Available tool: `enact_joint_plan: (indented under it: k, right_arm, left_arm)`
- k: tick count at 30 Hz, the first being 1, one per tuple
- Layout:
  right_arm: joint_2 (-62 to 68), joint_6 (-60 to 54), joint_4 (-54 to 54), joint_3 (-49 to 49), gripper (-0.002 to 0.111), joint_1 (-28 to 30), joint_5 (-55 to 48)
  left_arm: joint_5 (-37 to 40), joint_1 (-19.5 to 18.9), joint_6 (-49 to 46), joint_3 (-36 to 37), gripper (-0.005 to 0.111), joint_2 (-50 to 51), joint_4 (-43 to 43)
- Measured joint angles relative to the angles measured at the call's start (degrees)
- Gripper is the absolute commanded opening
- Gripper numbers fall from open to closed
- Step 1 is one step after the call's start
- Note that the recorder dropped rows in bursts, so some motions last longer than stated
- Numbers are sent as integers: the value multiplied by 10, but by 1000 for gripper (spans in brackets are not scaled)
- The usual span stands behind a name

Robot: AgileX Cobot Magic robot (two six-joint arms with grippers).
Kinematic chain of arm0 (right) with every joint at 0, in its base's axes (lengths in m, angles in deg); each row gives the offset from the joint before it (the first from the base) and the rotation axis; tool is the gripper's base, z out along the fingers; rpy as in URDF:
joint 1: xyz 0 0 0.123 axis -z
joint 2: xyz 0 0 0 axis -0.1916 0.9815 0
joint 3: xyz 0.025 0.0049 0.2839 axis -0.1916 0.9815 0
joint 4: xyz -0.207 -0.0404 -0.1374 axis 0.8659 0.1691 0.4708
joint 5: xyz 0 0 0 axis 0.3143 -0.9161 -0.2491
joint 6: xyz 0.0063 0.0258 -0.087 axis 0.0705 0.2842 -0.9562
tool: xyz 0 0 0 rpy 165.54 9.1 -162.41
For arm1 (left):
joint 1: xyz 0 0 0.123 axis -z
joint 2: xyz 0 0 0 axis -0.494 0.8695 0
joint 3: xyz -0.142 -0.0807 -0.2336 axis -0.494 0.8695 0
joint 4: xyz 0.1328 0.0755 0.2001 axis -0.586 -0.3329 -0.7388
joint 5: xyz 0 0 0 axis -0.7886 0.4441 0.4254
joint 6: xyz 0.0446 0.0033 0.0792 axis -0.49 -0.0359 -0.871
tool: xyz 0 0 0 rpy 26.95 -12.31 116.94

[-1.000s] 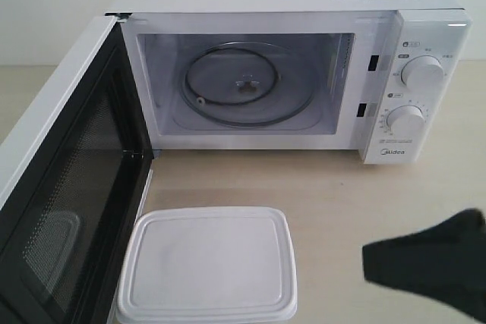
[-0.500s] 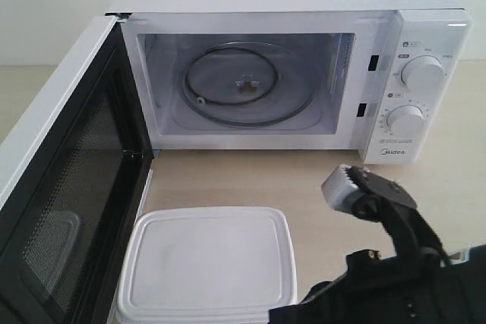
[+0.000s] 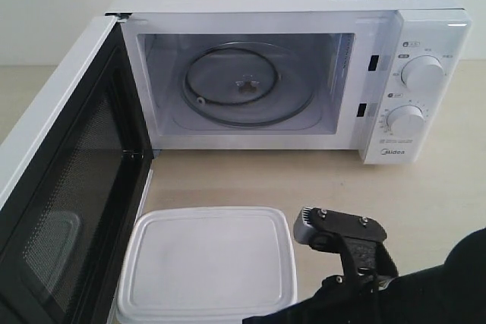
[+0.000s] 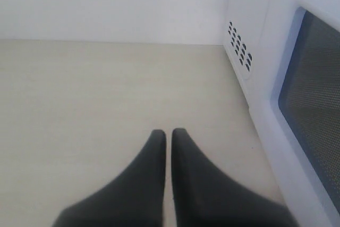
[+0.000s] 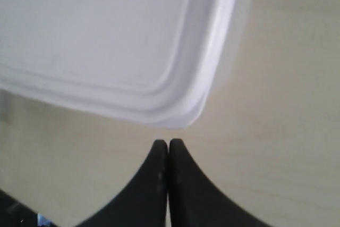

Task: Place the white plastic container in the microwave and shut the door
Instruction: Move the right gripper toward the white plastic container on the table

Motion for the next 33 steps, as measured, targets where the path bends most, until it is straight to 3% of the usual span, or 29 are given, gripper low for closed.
enact_joint_plan:
  k: [15, 18, 24, 33]
  right_arm:
    - [15, 31, 6, -80, 0, 13, 239]
    - [-5, 25, 6, -74, 0, 15, 227]
    - [-65, -68, 2, -14, 0, 11, 62]
    - [-52, -72, -8, 34, 0, 11, 145]
  left_arm:
    - [0, 0, 0, 0, 4, 0, 0]
    - [0, 0, 0, 0, 4, 0, 0]
    - [0, 0, 0, 0, 4, 0, 0]
    - [0, 0, 0, 0, 4, 0, 0]
